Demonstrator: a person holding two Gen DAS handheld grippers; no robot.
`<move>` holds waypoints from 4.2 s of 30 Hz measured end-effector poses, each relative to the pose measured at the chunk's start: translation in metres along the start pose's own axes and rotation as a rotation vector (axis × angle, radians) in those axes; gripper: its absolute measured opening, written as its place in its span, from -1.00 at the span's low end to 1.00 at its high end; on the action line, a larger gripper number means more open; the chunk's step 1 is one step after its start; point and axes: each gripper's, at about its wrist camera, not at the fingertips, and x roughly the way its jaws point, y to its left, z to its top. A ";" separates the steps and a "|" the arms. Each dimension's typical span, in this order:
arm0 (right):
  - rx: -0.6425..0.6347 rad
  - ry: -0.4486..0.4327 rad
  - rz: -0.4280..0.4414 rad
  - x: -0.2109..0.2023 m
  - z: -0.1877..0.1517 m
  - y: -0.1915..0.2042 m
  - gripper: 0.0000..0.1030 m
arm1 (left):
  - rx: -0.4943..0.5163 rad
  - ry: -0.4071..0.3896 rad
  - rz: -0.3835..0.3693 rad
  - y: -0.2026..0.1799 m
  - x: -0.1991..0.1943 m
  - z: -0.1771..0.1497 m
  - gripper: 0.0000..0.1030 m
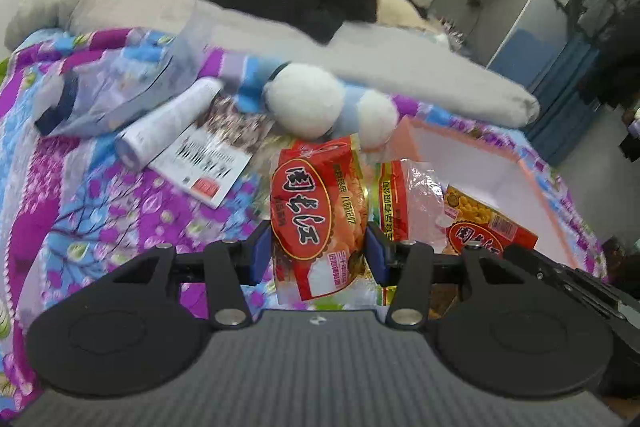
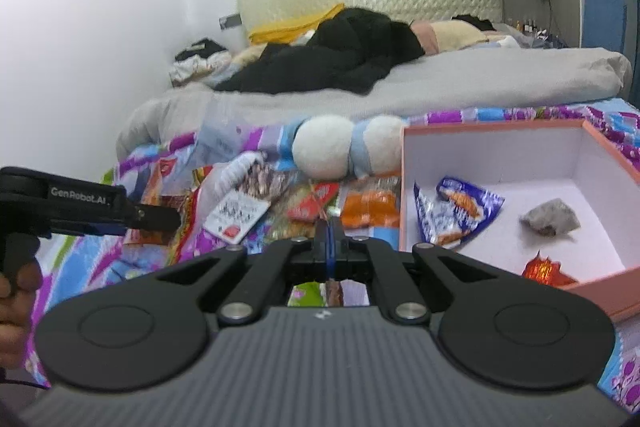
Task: Organize snacks
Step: 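Carry both held packets over the pink box, then open both tools to drop the packets into the pink box, then withdraw both open tools from the pink box toward the snack pile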
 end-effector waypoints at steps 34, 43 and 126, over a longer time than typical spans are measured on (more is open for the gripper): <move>0.069 0.215 -0.236 0.066 0.072 -0.170 -0.93 | 0.281 0.250 -0.224 -0.216 0.178 0.053 -0.72; 0.098 0.344 -0.294 0.100 0.035 -0.194 -0.89 | 0.284 0.363 -0.197 -0.214 0.215 0.037 -0.71; -0.071 0.085 0.028 -0.012 -0.083 0.033 0.28 | 0.047 0.023 0.079 0.052 -0.003 -0.078 0.53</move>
